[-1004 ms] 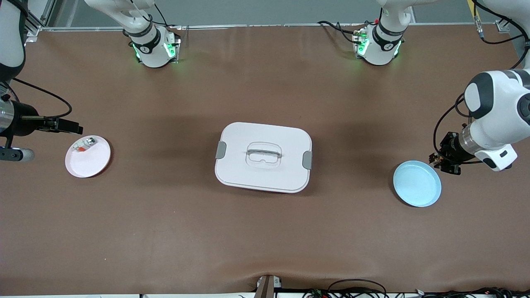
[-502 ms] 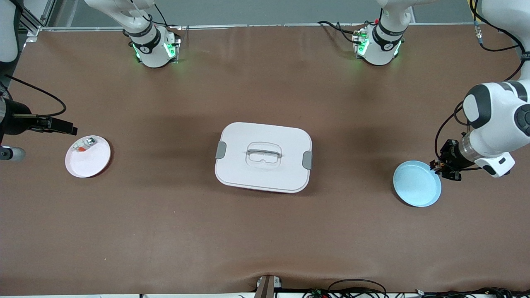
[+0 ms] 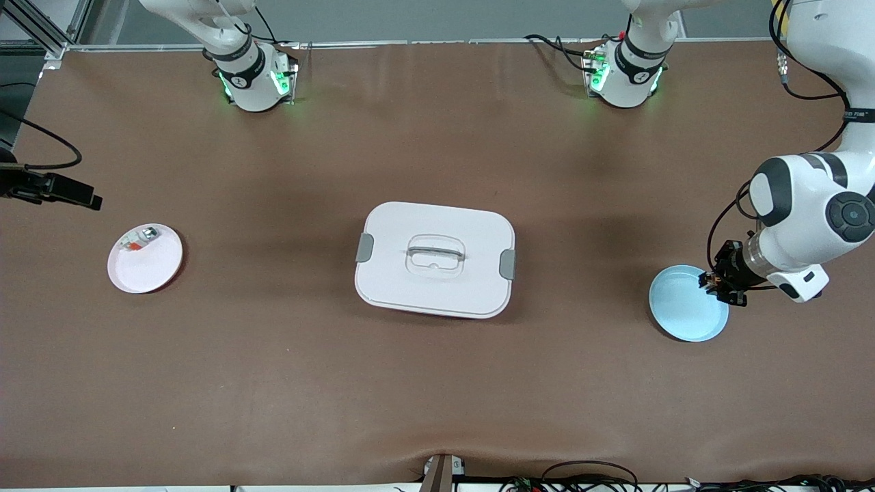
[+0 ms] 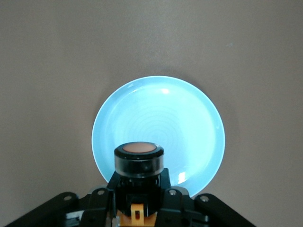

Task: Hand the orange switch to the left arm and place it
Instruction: 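Lower the held switch toward the light blue plate with the left gripper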

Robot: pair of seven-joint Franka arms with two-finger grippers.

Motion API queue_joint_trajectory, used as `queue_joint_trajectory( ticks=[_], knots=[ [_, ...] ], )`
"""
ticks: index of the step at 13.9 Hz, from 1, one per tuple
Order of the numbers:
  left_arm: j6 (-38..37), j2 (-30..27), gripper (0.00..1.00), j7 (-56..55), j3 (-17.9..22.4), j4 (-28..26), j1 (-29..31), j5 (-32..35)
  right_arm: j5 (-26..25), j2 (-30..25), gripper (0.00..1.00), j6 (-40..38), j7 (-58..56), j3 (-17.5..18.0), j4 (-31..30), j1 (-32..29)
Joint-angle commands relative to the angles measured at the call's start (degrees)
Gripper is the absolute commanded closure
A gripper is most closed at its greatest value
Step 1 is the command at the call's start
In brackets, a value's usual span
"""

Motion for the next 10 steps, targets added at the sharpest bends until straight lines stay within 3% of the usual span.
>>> queue_joint_trajectory(
  ticks=[1, 10],
  knots=[
    [2.9, 2.3, 1.0, -0.3, -0.7, 0.3, 0.8, 1.5, -0.4, -1.2, 0.0, -0.4, 0.2, 0.1, 0.1, -0.8],
    [8.7, 7.8, 0.99, -0.2, -0.5, 0.6, 0.8, 1.4, -0.4, -4.4, 0.0, -1.1, -0.4, 0.7, -0.6, -0.7]
  ],
)
